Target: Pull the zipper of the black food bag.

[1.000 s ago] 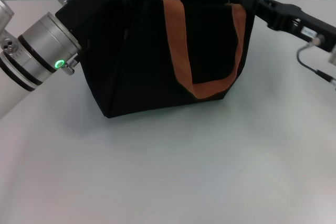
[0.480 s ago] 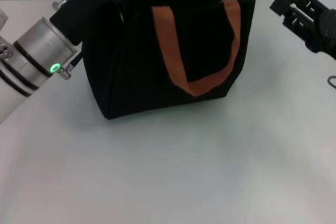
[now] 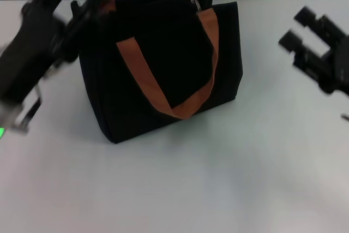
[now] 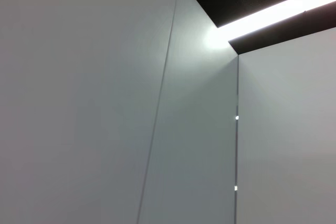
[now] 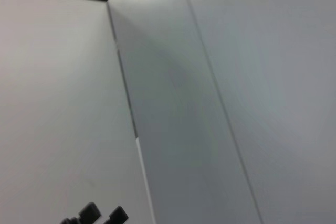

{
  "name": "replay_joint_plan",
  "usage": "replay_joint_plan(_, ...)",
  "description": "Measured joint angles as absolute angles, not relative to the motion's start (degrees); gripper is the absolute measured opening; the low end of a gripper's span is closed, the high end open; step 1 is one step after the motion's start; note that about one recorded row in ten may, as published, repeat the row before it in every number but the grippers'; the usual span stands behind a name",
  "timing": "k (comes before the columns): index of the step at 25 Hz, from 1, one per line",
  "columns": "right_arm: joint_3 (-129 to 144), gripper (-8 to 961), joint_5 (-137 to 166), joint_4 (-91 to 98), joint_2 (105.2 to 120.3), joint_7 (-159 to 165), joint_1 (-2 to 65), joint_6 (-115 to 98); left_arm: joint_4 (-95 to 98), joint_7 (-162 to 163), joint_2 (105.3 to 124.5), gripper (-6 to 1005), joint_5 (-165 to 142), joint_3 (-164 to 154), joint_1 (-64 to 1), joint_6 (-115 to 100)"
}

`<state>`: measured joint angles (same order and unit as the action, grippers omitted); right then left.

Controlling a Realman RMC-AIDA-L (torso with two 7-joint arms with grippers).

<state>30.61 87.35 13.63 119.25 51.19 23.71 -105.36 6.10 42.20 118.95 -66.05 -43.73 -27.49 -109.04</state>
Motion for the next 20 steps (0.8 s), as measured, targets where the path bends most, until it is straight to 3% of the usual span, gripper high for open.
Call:
replay_joint_plan(6, 33.4, 739, 94.1, 15.1, 119.15, 48.7, 22.1, -105.0, 12.0, 42.7, 118.13, 720, -70.6, -50.7, -18.7, -111.1)
replay_joint_plan(7, 35.2, 739, 100.4, 18.2, 119.02, 48.3, 22.2, -106.8, 19.0, 39.4, 117.22, 742, -76.0, -56.5, -13.6, -111.5)
replay_joint_plan(9, 36.0, 739, 102.8, 19.7, 119.00, 48.3, 22.4, -107.7, 22.7, 37.9, 116.67, 784, -79.6, -58.6, -11.6, -111.5)
replay_joint_plan(14, 37.7, 739, 108.3, 23.4, 119.10, 47.4, 22.6, -108.4, 23.5, 40.1, 115.52, 829, -88.9, -59.2, -13.0, -111.0)
replay_joint_plan(20, 40.3, 740, 111.2, 22.6, 119.32, 46.9, 23.0, -105.1, 23.5, 44.3, 116.10, 838, -95.1, -58.4, -17.4, -108.3)
